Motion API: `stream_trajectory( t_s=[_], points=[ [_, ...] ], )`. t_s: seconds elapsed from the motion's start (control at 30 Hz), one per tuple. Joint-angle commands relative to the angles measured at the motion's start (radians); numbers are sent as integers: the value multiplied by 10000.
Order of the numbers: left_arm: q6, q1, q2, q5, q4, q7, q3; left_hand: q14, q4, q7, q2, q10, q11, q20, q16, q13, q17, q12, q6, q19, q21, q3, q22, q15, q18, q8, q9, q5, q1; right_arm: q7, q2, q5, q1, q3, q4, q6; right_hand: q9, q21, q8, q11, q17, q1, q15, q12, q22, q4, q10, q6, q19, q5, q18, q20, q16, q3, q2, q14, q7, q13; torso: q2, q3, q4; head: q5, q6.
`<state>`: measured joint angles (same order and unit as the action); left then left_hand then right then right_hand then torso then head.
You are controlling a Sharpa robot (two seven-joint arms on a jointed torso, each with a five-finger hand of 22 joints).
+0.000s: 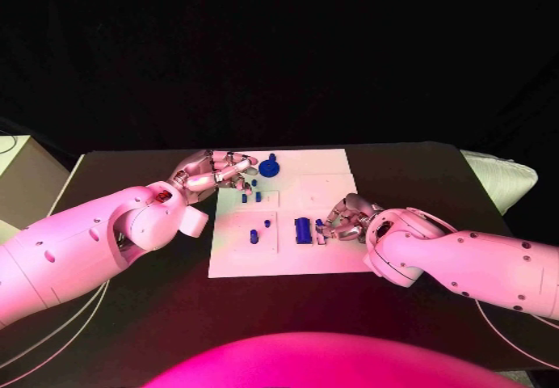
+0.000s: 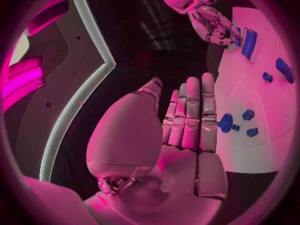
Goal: Assemble the parts on the task board
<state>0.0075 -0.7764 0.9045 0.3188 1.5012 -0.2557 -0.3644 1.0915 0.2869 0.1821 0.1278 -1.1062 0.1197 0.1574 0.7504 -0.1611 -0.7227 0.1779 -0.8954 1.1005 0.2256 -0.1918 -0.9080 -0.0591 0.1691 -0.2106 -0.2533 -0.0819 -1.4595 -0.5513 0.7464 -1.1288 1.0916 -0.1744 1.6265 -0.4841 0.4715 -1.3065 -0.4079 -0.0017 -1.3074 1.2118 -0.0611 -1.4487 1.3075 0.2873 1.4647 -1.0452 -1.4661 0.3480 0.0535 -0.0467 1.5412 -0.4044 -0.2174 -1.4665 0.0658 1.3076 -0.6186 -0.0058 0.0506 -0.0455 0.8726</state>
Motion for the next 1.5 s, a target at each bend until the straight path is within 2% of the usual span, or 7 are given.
stream_trajectory(
  t_s=[0.03, 0.27, 0.53, 0.73, 1.0, 1.27, 1.5],
  points=[
    [213, 2, -5, 0, 39, -57, -4, -47, 22, 27, -100, 65, 27, -14, -21, -11, 15, 38, -42, -61, 9, 54, -11, 13, 89, -3, 8, -34, 38, -95, -27, -254, -38, -6, -81, 459, 1, 44, 26, -64, -2081, -57, -82, -19, 2012, -25, 462, 20, -302, -54, -67, 63, 6, 19, 18, -923, -5, 1817, -4, 1, 7, -5, 0],
    [214, 3, -2, 47, 38, -56, -4, -47, 22, 27, -100, 65, 27, -14, -21, -11, 15, 38, -42, -61, 9, 54, -11, 13, 89, -3, 8, -34, 38, -119, -68, -501, -125, -11, -158, 671, 2, 54, 25, -67, -2071, -47, -83, -13, 2009, -37, 459, 23, -300, -61, -65, 63, 1, 14, 21, -921, -8, 1814, -8, 16, 3, -28, 0],
    [215, 6, -5, 87, 29, -51, -4, -47, 22, 27, -100, 65, 27, -14, -21, -11, 15, 38, -42, -61, 9, 54, -11, 13, 89, -3, 8, -34, 38, -126, -69, -701, -156, -13, -128, 741, 2, 84, 25, -69, -2061, -41, -85, -1, 2002, -49, 453, 29, -291, -66, -60, 64, -5, 12, 21, -919, -9, 1806, -3, 11, 21, -25, 0],
    [210, 7, -10, 89, 24, -38, -4, -47, 22, 27, -100, 65, 27, -14, -21, -11, 15, 38, -42, -61, 9, 54, -11, 13, 89, -3, 8, -34, 38, -123, -86, -735, -162, -13, -143, 680, 1, 79, 25, -67, -2062, -55, -86, -5, 2003, -48, 454, 35, -292, -75, -61, 65, -4, 19, 14, -919, -3, 1809, 1, 9, 8, -24, 0],
    [166, 7, 3, 88, 24, -56, -4, -47, 22, 27, -100, 65, 27, -14, -21, -11, 15, 38, -42, -61, 9, 54, -11, 13, 89, -3, 8, -34, 38, -124, -87, -746, -163, -12, -173, 682, -5, 81, 10, -44, -2063, -402, -70, 6, 2003, 19, 448, 56, -292, -206, -62, 58, -5, 122, 69, -919, 24, 1808, -1, 5, 5, -30, 0],
    [135, 8, 4, 88, 12, -69, -4, -61, 8, 31, -126, 81, 29, -7, -28, -18, 20, 60, -47, -77, 3, 73, -20, 11, 92, -2, 14, -40, 23, -119, -80, -749, -164, -12, -138, 674, -25, 101, -14, -22, -2062, -1005, -51, 5, 1999, 32, 450, 76, -289, -637, -59, 39, -5, 425, 55, -919, 44, 1819, 3, 9, 6, -40, 0],
    [99, 11, 18, 88, -49, -78, -4, -61, 8, 31, -126, 81, 29, -7, -28, -18, 20, 60, -47, -77, 3, 73, -20, 11, 92, -2, 14, -40, 23, -116, -61, -740, -167, -12, -74, 632, -36, 123, -23, -20, -2052, -1242, -48, 18, 1994, 41, 444, 82, -284, -681, -55, 35, -10, 574, 90, -917, 43, 1814, 4, 19, -6, -40, 0]
  ],
)
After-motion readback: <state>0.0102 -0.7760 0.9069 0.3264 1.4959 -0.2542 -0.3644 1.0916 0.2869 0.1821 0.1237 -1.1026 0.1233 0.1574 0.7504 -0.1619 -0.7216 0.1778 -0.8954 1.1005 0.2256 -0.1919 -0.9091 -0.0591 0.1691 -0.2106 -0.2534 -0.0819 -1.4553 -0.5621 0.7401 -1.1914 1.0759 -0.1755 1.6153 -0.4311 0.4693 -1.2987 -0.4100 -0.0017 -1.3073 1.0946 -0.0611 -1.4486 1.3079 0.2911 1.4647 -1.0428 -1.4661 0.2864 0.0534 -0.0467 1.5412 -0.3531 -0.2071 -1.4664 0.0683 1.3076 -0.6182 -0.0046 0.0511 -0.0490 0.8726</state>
